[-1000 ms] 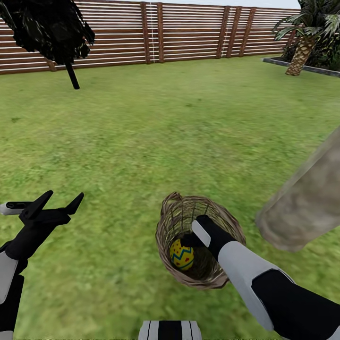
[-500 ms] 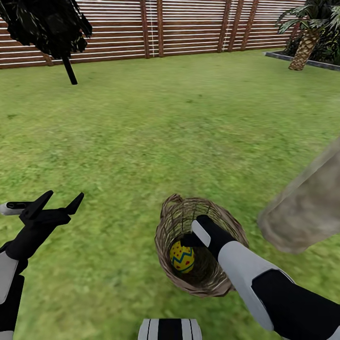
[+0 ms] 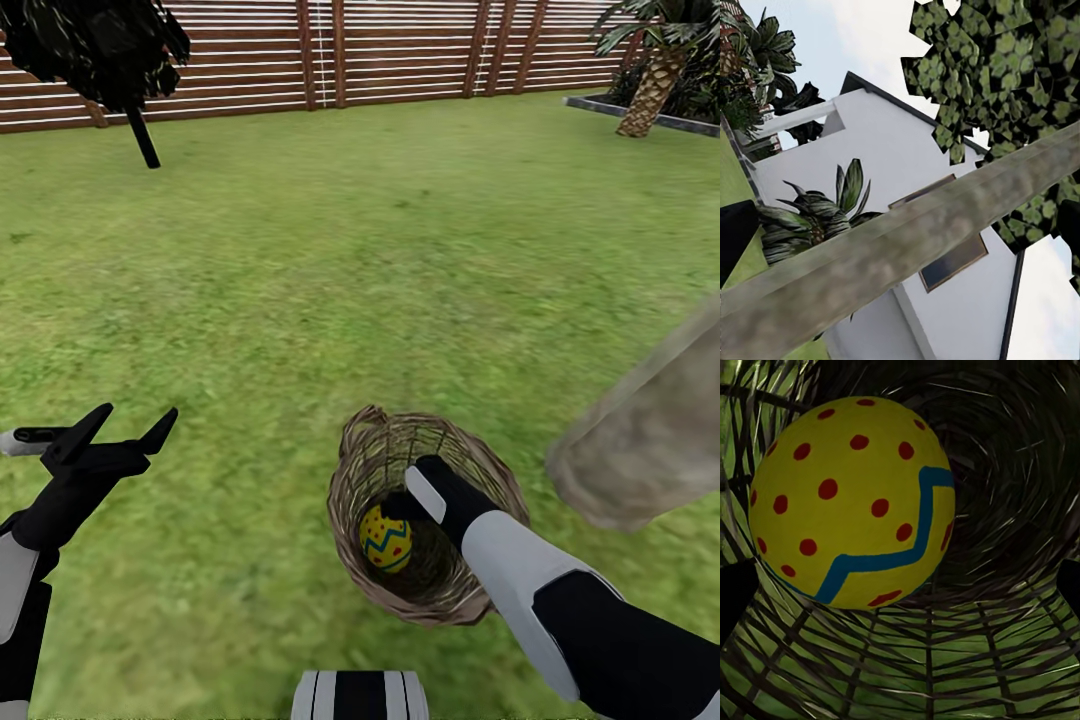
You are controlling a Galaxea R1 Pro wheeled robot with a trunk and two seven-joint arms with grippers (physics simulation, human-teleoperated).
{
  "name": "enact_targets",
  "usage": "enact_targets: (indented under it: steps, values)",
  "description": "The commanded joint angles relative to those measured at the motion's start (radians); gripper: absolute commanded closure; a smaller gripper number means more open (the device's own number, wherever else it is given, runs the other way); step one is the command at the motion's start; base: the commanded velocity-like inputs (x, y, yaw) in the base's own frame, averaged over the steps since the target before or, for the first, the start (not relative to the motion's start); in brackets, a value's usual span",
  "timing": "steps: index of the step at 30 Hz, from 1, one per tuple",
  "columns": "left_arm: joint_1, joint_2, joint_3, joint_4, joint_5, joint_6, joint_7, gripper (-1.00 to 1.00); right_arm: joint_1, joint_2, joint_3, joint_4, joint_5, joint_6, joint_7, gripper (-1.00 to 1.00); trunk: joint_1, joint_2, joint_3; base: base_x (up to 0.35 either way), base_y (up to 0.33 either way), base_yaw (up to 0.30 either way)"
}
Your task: Take the three Easter eggs out of the wicker basket on the lawn in the garden, then place them on the lawn next to a single tree (choose any tree) so that all three eggs are next to the same tree and none are left in the basket.
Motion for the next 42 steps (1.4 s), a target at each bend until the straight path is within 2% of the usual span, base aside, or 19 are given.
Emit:
enact_targets:
  steps: [1, 2, 3, 4, 6, 8, 11, 23, 32, 34, 35, 38, 42]
  values:
    - [0.000, 0.000, 0.000, 0.000, 0.001, 0.005, -0.002, -1.00, -0.001, 0.000, 0.007, -0.001, -0.010, -0.004, -0.004, -1.00, 0.000, 0.000, -0.002, 0.000, 0.000, 0.000]
    - [0.000, 0.000, 0.000, 0.000, 0.001, 0.005, -0.002, -1.00, -0.001, 0.000, 0.011, -0.001, -0.010, -0.006, -0.002, -1.00, 0.000, 0.000, -0.004, 0.000, 0.000, 0.000]
    - [0.000, 0.000, 0.000, 0.000, 0.001, 0.005, -0.002, -1.00, 0.000, 0.000, 0.047, -0.001, -0.009, -0.011, 0.008, -1.00, 0.000, 0.000, -0.006, 0.000, 0.000, 0.000]
    - [0.000, 0.000, 0.000, 0.000, 0.001, 0.005, -0.002, -1.00, 0.000, 0.000, 0.061, -0.001, -0.009, -0.013, 0.009, -1.00, 0.000, 0.000, -0.007, 0.000, 0.000, 0.000]
    - [0.000, 0.000, 0.000, 0.000, 0.001, 0.005, -0.002, -1.00, 0.000, 0.000, 0.145, -0.002, -0.008, -0.044, 0.014, -1.00, 0.000, 0.000, -0.011, 0.000, 0.000, 0.000]
    - [0.000, 0.000, 0.000, 0.000, 0.001, 0.005, -0.002, -1.00, 0.001, 0.000, 0.197, -0.002, -0.009, -0.083, 0.015, -1.00, 0.000, 0.000, -0.014, 0.000, 0.000, 0.000]
    - [0.000, 0.000, 0.000, 0.000, 0.001, 0.005, -0.002, -1.00, 0.001, 0.000, 0.227, -0.001, -0.008, -0.112, 0.016, -1.00, 0.000, 0.000, -0.019, 0.000, 0.000, 0.000]
    - [0.000, 0.000, 0.000, 0.000, 0.001, 0.005, -0.002, -1.00, 0.001, -0.004, 0.237, -0.001, -0.007, -0.122, 0.016, -1.00, 0.000, 0.000, -0.039, 0.000, 0.000, 0.000]
    - [0.000, 0.000, 0.000, 0.000, 0.001, 0.005, -0.002, -1.00, 0.001, -0.004, 0.239, -0.002, -0.008, -0.123, 0.019, -1.00, 0.000, 0.000, -0.040, 0.000, 0.000, 0.000]
    - [0.000, 0.000, 0.000, 0.000, 0.001, 0.005, -0.002, -1.00, 0.001, -0.004, 0.239, -0.002, -0.008, -0.123, 0.038, -1.00, 0.000, 0.000, -0.040, 0.000, 0.000, 0.000]
    - [0.000, 0.000, 0.000, 0.000, 0.001, 0.005, -0.002, -1.00, 0.001, -0.004, 0.239, -0.002, -0.007, -0.123, 0.081, -1.00, 0.000, 0.000, -0.040, 0.000, 0.000, 0.000]
    - [0.000, 0.000, 0.000, 0.000, 0.001, 0.005, -0.002, -1.00, 0.001, -0.004, 0.239, -0.001, -0.005, -0.123, 0.144, -1.00, 0.001, -0.001, -0.051, 0.000, 0.000, 0.000]
    - [0.000, 0.000, 0.000, 0.000, 0.001, 0.005, -0.002, -1.00, 0.001, -0.004, 0.239, -0.001, -0.004, -0.123, 0.168, -1.00, 0.002, -0.001, -0.059, 0.000, 0.000, 0.000]
